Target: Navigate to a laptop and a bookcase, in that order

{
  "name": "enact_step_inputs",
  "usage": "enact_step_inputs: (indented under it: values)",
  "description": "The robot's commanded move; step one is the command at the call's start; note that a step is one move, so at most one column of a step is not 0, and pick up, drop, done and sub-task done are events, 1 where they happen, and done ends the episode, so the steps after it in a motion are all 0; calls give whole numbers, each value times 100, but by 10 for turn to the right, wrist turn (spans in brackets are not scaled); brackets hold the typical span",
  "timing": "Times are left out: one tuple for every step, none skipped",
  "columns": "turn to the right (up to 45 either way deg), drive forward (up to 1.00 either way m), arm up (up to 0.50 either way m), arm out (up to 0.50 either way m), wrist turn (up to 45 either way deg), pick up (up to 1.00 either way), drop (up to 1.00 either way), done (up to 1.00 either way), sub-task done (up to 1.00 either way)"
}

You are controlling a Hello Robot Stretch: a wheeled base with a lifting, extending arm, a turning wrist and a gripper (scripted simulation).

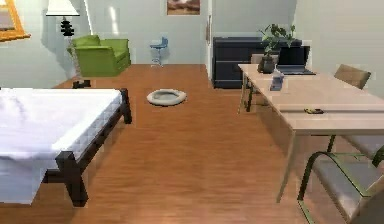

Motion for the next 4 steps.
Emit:
enact_step_inputs:
  values:
    - [0, 100, 0, 0, 0, 0, 0, 0, 0]
    - [60, 0, 0, 0, 0, 0, 0, 0, 0]
    - [0, 95, 0, 0, 0, 0, 0, 0, 0]
    - [450, 0, 0, 0, 0, 0, 0, 0, 0]
